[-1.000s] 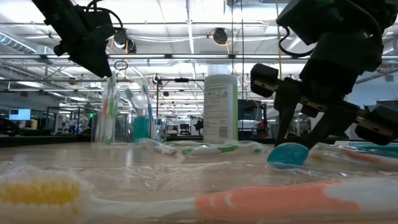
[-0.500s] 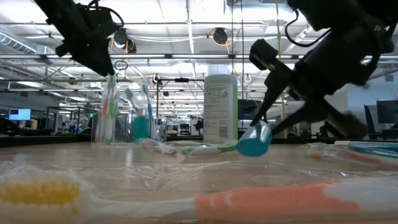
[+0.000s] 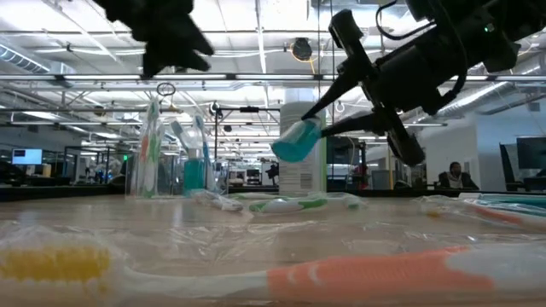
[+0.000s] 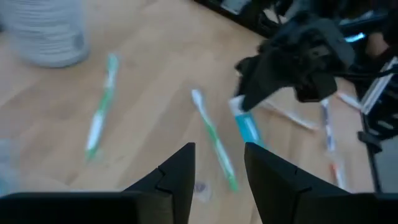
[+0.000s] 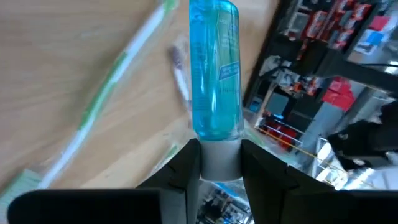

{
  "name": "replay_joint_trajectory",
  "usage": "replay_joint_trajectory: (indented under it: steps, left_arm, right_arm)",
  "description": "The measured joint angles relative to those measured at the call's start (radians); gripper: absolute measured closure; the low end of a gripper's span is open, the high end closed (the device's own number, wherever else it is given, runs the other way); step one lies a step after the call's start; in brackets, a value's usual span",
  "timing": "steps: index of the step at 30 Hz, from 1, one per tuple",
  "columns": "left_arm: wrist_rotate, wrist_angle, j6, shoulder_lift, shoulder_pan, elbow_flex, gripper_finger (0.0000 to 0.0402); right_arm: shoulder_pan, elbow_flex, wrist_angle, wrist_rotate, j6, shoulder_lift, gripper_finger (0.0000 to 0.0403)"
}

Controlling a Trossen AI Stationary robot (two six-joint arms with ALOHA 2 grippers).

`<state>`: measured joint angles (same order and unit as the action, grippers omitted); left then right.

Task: Pick & Place toothbrushing station
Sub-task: Put the mouthwash into the middle of the transparent organizer

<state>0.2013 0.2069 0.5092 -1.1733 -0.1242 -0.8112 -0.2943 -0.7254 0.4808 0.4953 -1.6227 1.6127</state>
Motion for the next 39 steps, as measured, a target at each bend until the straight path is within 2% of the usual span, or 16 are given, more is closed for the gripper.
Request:
replay_joint_trajectory:
  steps: [5,10,15,18,27,30,33,39]
  left_arm:
    - [-0.045,-0.13,-0.017,-0.169,0.002,0.002,0.0256]
    - [-0.16,-0.316,-0.018,-0.318,0.013,0.003,0.0256]
    - [-0.371,-0.457,-0.018,-0.413,0.047,0.003,0.0256]
    - [-0.46,-0.486,-0.02,-0.439,0.075,0.003,0.0256]
    - [-0.49,-0.59,-0.042,-0.487,0.146,0.002,0.0256]
    - [-0.583,-0.631,-0.043,-0.497,0.17,0.003,0.0256]
    - [-0.626,-0.698,-0.044,-0.507,0.179,0.002,0.0256]
    - [-0.63,-0.701,-0.035,-0.51,0.189,0.002,0.0256]
  right_arm:
    - [0.001,0.0,0.017,0.002,0.01,0.0,0.0315]
    - [0.006,-0.001,0.028,0.002,0.003,0.0,0.0315]
    - [0.006,-0.001,0.038,0.002,-0.003,0.0,0.0315]
    - [0.006,-0.001,0.063,0.002,-0.017,0.0,0.0315]
    - [0.006,-0.001,0.072,0.001,-0.022,0.0,0.0311]
    - [0.006,-0.001,0.074,0.002,-0.038,0.0,0.0311]
    - [0.008,-0.001,0.092,0.001,-0.077,0.0,0.0311]
    - [0.026,0.001,0.122,-0.002,-0.111,0.0,0.0311]
